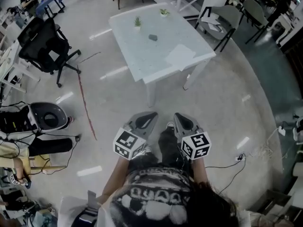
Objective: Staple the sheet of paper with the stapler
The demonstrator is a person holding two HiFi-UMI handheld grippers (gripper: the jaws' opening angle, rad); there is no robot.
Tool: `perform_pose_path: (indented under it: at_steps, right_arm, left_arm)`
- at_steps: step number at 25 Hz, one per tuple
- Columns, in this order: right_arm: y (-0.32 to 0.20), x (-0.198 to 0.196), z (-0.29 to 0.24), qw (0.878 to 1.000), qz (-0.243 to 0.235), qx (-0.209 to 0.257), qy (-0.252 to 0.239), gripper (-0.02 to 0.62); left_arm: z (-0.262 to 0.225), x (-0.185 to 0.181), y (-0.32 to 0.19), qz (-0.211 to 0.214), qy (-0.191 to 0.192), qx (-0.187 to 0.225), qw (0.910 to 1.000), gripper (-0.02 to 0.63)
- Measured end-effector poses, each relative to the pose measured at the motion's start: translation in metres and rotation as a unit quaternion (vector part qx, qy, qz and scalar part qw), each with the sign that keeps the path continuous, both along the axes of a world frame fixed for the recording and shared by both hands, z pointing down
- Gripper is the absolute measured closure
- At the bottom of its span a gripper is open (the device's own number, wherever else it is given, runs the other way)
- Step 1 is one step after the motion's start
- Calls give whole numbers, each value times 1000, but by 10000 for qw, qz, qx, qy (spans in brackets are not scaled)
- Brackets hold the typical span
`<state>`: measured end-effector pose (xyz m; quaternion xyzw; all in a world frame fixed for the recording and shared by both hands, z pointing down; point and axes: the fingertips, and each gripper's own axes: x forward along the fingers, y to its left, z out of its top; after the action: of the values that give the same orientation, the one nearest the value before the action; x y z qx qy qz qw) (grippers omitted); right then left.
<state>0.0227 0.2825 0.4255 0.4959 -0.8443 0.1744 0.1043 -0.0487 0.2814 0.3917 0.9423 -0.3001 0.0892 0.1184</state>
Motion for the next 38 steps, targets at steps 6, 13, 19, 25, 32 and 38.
perform_pose_path:
  at_steps: [6, 13, 19, 25, 32, 38]
  right_arm:
    - [-86, 62, 21, 9996, -72, -286, 26, 597]
    - [-168, 122, 44, 9986, -146, -500, -59, 595]
    - [-209, 137, 70, 9968, -310, -724, -133, 595]
    - [-237, 150, 97, 9944, -286, -997, -209, 584]
    - [-270, 156, 128, 9906, -115, -1342, -242, 557]
    - [-311, 163, 156, 9801, 476, -1837, -583, 516]
  left_arm:
    - [5, 52, -81, -114, -194, 211, 9995, 601]
    - [14, 99, -148, -381, -357, 36, 9986, 601]
    - [15, 113, -186, -679, -469, 110, 9965, 601]
    - [14, 120, -201, -866, -581, 52, 9945, 601]
    - [16, 102, -211, -1169, -703, -5, 9907, 601]
    - [21, 81, -221, -1213, -770, -92, 9896, 601]
